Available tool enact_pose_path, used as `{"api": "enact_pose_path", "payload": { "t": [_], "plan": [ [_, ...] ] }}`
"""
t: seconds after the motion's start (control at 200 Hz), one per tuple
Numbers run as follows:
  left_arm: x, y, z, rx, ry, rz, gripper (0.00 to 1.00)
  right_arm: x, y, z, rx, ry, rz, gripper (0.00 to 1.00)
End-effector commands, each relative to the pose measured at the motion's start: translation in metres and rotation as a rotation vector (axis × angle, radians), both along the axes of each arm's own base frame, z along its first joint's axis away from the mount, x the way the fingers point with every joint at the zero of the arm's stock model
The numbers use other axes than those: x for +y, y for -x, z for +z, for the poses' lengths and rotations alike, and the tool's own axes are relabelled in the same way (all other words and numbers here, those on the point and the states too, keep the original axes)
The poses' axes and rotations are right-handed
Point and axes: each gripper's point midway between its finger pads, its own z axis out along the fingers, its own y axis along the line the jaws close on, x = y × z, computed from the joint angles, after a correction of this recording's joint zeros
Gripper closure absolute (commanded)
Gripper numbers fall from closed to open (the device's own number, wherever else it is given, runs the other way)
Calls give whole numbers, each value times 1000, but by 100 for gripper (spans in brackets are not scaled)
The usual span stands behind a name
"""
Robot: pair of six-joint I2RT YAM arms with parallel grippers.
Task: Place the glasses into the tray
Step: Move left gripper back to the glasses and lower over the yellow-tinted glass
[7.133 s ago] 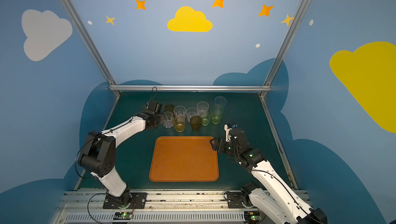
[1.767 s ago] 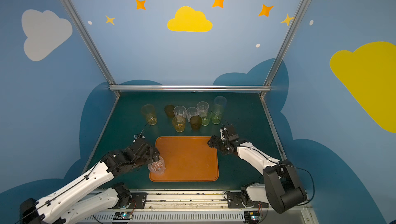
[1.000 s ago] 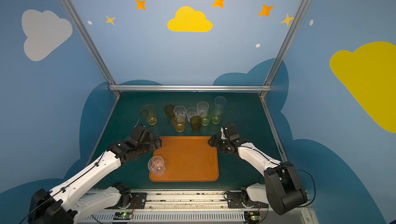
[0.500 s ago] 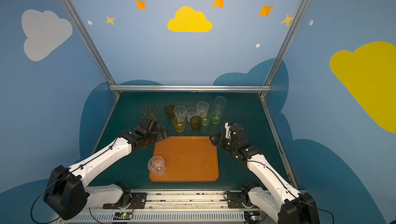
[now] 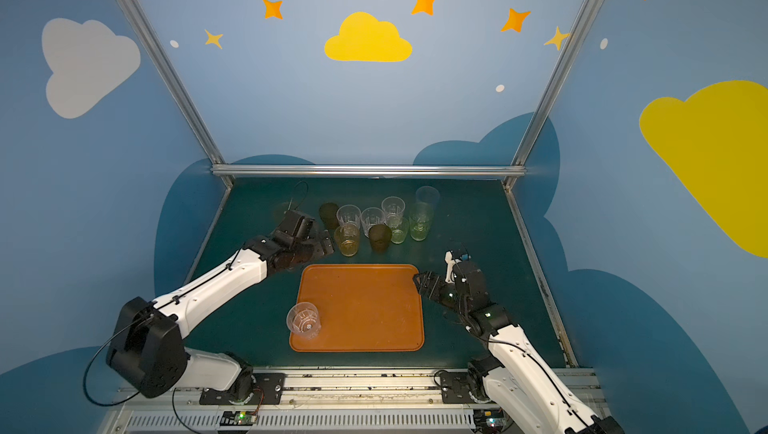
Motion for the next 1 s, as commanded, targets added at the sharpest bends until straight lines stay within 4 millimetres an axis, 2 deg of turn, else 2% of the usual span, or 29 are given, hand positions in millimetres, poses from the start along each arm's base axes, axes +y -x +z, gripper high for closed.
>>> {"api": "enact_pose_path", "payload": {
  "t": [0.0,0.245,0.611,0.691,0.816,0.941,0.991],
  "plan": [
    [-5,-7,-1,5,0,-21,0,1,0,5,-7,-30,-8,14],
    [-15,-18,-5,-1,9,-51,3,-3,1,4,11,-26,-36,14],
    [-22,-36,-7,-9,-17,-70,43,-8,1,-3,43,0,-60,14],
    [-22,-40,-10,0,-31,-66,58,-8,1,-1,36,2,-61,14],
    [-22,-47,-12,9,-49,-59,57,-9,1,-1,36,6,-59,14],
    [-23,-53,-17,19,-54,-56,61,-9,1,-2,36,9,-57,14],
    [-24,-56,-19,26,-55,-57,65,-8,1,-1,35,7,-49,14]
  ]
}}
